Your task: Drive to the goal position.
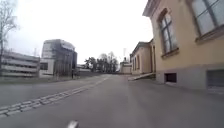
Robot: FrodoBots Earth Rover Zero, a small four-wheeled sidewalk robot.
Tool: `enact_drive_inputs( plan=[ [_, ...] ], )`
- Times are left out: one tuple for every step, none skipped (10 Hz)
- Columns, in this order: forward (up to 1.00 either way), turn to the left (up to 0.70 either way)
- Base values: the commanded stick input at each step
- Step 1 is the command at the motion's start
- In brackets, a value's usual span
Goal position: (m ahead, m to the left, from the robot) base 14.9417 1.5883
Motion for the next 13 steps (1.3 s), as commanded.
enact_drive_inputs(
  plan=[
    [1.00,0.00],
    [1.00,0.00],
    [1.00,0.00],
    [1.00,0.00],
    [1.00,0.00],
    [1.00,0.00],
    [1.00,0.00],
    [1.00,0.00],
    [1.00,0.00],
    [1.00,0.00],
    [1.00,0.00],
    [1.00,0.00],
    [1.00,0.00]
  ],
)
